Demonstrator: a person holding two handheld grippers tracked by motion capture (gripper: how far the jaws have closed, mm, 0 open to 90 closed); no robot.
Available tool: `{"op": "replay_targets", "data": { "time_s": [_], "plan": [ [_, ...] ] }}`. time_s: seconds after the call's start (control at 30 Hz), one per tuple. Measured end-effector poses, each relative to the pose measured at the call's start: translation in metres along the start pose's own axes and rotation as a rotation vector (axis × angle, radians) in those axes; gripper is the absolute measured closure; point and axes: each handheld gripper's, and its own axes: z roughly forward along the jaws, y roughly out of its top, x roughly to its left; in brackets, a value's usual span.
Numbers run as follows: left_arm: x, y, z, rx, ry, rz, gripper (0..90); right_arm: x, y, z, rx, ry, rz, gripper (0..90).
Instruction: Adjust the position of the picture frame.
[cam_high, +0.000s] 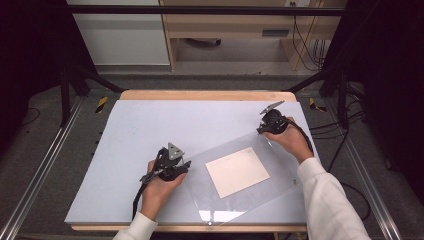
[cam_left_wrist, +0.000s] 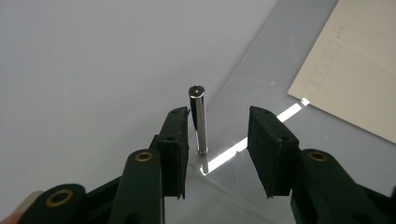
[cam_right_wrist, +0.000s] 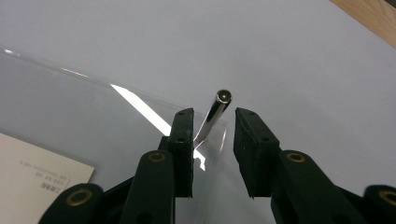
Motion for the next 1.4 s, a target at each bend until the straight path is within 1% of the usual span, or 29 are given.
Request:
{"op": "replay_targets", "data": {
  "time_s": [0.1, 0.13, 0.17, 0.2, 0.23, 0.27, 0.3, 0.33, 0.4, 0.5, 0.53, 0.57, 0.6, 0.63, 0.67, 0.7, 0.73, 0.77, 0.8, 0.83, 0.87, 0.93, 1.0, 1.03, 1.07, 1.23, 1.27, 1.33, 1.4],
  "plan": [
    [0.0, 0.002, 0.003, -0.005, 0.0, -0.019, 62.3, 0.0, 0.001, 0.003, -0.008, 0.01, 0.004, 69.5],
    [0.001, 0.002, 0.004, 0.003, 0.003, -0.014, 63.9, 0.0, 0.001, 0.004, -0.009, 0.015, 0.011, 69.6],
    [-0.005, 0.0, 0.004, 0.011, 0.048, -0.112, 66.0, 0.0, 0.001, 0.005, -0.01, 0.012, 0.01, 69.9],
    [-0.007, 0.0, 0.005, 0.013, 0.06, -0.143, 68.0, 0.0, 0.001, 0.006, -0.013, 0.012, 0.015, 70.1],
    [-0.007, -0.001, 0.005, 0.01, 0.062, -0.143, 69.0, 0.0, 0.001, 0.007, -0.015, 0.013, 0.016, 70.2],
    [-0.006, -0.001, 0.006, 0.009, 0.054, -0.145, 70.6, 0.0, 0.001, 0.007, -0.018, 0.013, 0.02, 70.7],
    [-0.005, -0.002, 0.006, 0.008, 0.057, -0.142, 71.7, 0.0, 0.001, 0.008, -0.019, 0.014, 0.014, 71.0],
    [-0.005, -0.002, 0.006, 0.004, 0.061, -0.153, 73.3, 0.001, 0.002, 0.009, -0.02, 0.014, 0.017, 71.4],
    [-0.005, -0.002, 0.006, 0.003, 0.068, -0.152, 75.0, 0.0, 0.002, 0.011, -0.02, 0.012, 0.02, 72.3],
    [-0.004, -0.002, 0.007, 0.009, 0.067, -0.16, 78.1, 0.0, 0.002, 0.012, -0.018, 0.009, 0.025, 75.8],
    [-0.002, -0.002, 0.007, 0.007, 0.06, -0.14, 79.3, 0.0, 0.002, 0.012, -0.02, 0.009, 0.028, 76.7],
    [-0.003, -0.002, 0.007, 0.009, 0.065, -0.165, 80.1, -0.001, 0.002, 0.012, -0.016, 0.006, 0.028, 77.1],
    [-0.003, -0.002, 0.007, 0.01, 0.066, -0.163, 80.8, 0.0, 0.002, 0.012, -0.013, 0.008, 0.032, 77.7],
    [-0.002, -0.002, 0.007, 0.013, 0.063, -0.148, 81.0, 0.0, 0.002, 0.012, -0.014, 0.009, 0.033, 77.7],
    [-0.003, -0.002, 0.007, 0.011, 0.067, -0.161, 80.9, 0.0, 0.002, 0.013, -0.01, 0.005, 0.028, 77.7],
    [-0.003, -0.002, 0.007, 0.008, 0.073, -0.159, 80.9, 0.0, 0.002, 0.013, -0.007, 0.006, 0.031, 77.7],
    [-0.003, -0.002, 0.008, 0.009, 0.069, -0.146, 80.9, 0.001, 0.002, 0.013, -0.008, 0.008, 0.031, 77.8],
    [-0.003, -0.002, 0.008, 0.009, 0.072, -0.159, 80.8, 0.001, 0.002, 0.014, -0.003, 0.008, 0.034, 77.8],
    [-0.003, -0.002, 0.008, 0.01, 0.071, -0.161, 80.8, 0.0, 0.001, 0.014, 0.002, 0.009, 0.036, 78.0],
    [-0.005, -0.003, 0.009, 0.013, 0.071, -0.18, 80.9, 0.0, 0.001, 0.014, 0.001, 0.009, 0.034, 78.2],
    [-0.005, -0.003, 0.01, 0.012, 0.087, -0.172, 80.9, 0.001, 0.001, 0.015, 0.001, 0.014, 0.039, 79.1],
    [-0.006, -0.003, 0.01, 0.014, 0.084, -0.19, 81.0, 0.001, 0.001, 0.016, 0.005, 0.012, 0.039, 79.7],
    [-0.006, -0.004, 0.011, 0.013, 0.089, -0.185, 83.1, 0.001, 0.001, 0.017, 0.005, 0.019, 0.04, 82.3],
    [-0.006, -0.004, 0.01, 0.015, 0.081, -0.194, 83.4, 0.002, 0.001, 0.017, 0.005, 0.022, 0.053, 82.6],
    [-0.002, -0.003, 0.011, 0.014, 0.074, -0.154, 83.6, 0.002, 0.002, 0.018, 0.007, 0.022, 0.054, 82.9],
    [-0.002, -0.004, 0.011, 0.01, 0.068, -0.149, 84.1, 0.001, 0.001, 0.018, 0.008, 0.033, 0.064, 84.7],
    [-0.001, -0.004, 0.011, 0.01, 0.065, -0.149, 84.2, 0.0, 0.001, 0.018, 0.007, 0.034, 0.059, 84.9],
    [-0.001, -0.004, 0.011, 0.007, 0.058, -0.161, 84.4, 0.0, 0.0, 0.018, 0.004, 0.039, 0.069, 85.2],
    [0.001, -0.004, 0.011, 0.004, 0.051, -0.163, 84.6, 0.0, 0.0, 0.018, 0.003, 0.043, 0.071, 85.4]
  ]
}}
